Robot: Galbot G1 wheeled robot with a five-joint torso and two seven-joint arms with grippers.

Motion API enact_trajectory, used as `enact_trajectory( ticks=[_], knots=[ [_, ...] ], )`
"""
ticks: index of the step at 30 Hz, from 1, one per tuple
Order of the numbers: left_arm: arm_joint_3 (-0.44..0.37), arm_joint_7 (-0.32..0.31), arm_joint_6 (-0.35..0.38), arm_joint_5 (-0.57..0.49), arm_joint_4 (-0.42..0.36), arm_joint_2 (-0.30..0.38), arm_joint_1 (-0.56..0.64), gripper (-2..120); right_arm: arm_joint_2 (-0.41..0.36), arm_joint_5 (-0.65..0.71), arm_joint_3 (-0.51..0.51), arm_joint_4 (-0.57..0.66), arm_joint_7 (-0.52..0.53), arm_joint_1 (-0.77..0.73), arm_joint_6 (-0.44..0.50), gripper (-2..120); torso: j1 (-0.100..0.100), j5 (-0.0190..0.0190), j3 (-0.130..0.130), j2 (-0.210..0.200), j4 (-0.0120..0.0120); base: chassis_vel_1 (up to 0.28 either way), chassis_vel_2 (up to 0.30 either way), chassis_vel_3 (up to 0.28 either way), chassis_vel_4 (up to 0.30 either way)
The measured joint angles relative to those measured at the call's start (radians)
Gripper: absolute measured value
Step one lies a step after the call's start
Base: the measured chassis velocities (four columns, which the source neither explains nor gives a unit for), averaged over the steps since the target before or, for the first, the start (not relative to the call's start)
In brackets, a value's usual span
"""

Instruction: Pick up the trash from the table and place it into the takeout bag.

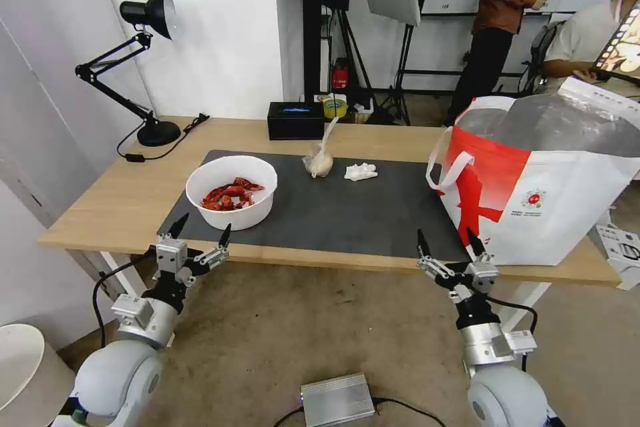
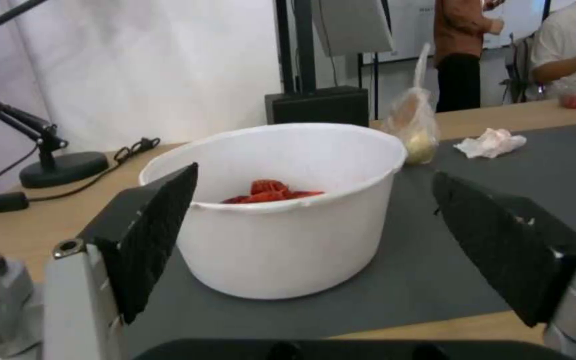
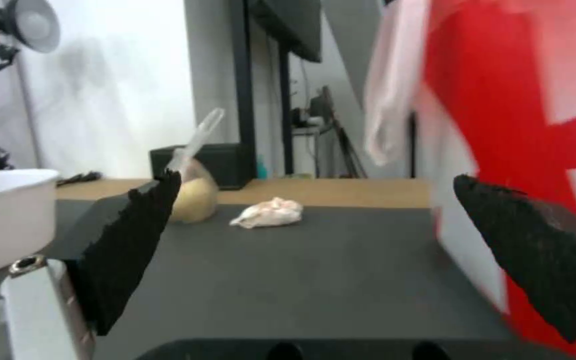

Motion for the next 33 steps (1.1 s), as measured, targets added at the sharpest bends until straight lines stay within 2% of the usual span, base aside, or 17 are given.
enact_trajectory(
  ticks=[8, 11, 17, 25, 33],
  knots=[
    [0.011, 0.008, -0.001, 0.025, -0.004, -0.006, 0.013, 91, -0.084, 0.089, -0.052, -0.011, -0.003, 0.083, -0.069, 100, 0.0, 0.0, 0.0, 0.0, -0.0003, 0.0, 0.0, 0.0, 0.0],
    [0.018, 0.018, -0.004, 0.049, -0.011, -0.02, 0.022, 91, -0.135, 0.145, -0.092, -0.024, 0.007, 0.148, -0.098, 100, 0.0, 0.0001, 0.0, 0.0, 0.0, 0.0, 0.0, 0.0, 0.0],
    [0.033, 0.022, -0.009, 0.079, -0.026, -0.034, 0.038, 91, -0.182, 0.202, -0.164, -0.044, 0.052, 0.267, -0.164, 100, 0.0, 0.0001, 0.0, 0.0, -0.0002, 0.0, 0.0, 0.0, 0.0],
    [0.043, 0.026, -0.02, 0.117, -0.046, -0.06, 0.067, 91, -0.216, 0.264, -0.266, -0.073, 0.108, 0.441, -0.248, 100, 0.0, 0.0, 0.0, 0.0, 0.0, 0.0, 0.0, 0.0, 0.0],
    [0.047, 0.034, -0.023, 0.15, -0.068, -0.091, 0.093, 91, -0.192, 0.351, -0.375, -0.122, 0.204, 0.603, -0.36, 100, 0.0, -0.0001, 0.0, 0.0, -0.0001, 0.0, 0.0, 0.0, 0.0]
  ],
)
